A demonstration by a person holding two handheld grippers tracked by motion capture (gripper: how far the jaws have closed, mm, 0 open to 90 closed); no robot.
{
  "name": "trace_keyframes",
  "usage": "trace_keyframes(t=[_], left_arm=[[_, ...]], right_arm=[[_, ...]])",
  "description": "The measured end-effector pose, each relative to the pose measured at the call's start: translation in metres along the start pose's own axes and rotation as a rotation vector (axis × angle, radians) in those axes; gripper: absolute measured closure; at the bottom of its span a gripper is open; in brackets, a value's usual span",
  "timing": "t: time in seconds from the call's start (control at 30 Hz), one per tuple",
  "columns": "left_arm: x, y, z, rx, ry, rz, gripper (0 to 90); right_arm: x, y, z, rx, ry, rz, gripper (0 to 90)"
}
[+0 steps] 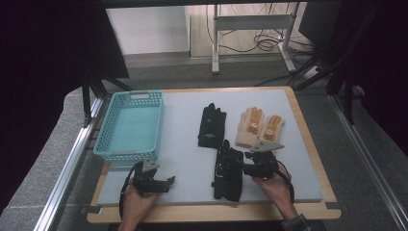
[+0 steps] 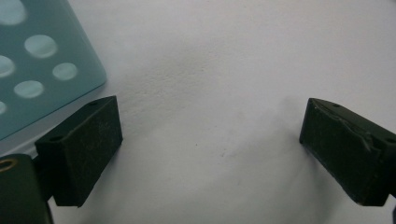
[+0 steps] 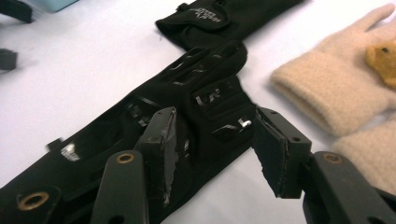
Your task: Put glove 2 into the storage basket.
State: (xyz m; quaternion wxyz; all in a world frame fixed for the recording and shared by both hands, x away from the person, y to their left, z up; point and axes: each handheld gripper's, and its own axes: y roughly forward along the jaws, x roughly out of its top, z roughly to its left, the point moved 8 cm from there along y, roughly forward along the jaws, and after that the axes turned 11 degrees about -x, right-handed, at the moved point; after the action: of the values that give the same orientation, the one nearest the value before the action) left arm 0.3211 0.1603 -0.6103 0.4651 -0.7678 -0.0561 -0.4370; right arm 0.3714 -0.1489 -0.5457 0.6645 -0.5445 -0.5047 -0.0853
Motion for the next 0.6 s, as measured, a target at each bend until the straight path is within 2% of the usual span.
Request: trace_keyframes(t=[0.17, 0.33, 0.43, 0.6], left_arm=[[0.000, 0.000, 0.000, 0.000, 0.000, 0.000, 6.1], [0.000, 0.000, 0.000, 0.000, 0.000, 0.000, 6.1], [0.000, 0.000, 0.000, 0.000, 0.001, 0.000, 6.1], [0.000, 0.000, 0.000, -0.001, 0.001, 0.000, 6.1]], right_arm=[[0.009, 0.015, -0.008, 0.003, 0.015, -0.013, 44.4], [0.029, 0.029, -0.012, 0.017, 0.020, -0.037, 39.1], [0.042, 0.042, -0.010, 0.033, 0.001, -0.036, 40.0], [0.059, 0.070, -0.006, 0.072, -0.015, 0.004, 47.0]])
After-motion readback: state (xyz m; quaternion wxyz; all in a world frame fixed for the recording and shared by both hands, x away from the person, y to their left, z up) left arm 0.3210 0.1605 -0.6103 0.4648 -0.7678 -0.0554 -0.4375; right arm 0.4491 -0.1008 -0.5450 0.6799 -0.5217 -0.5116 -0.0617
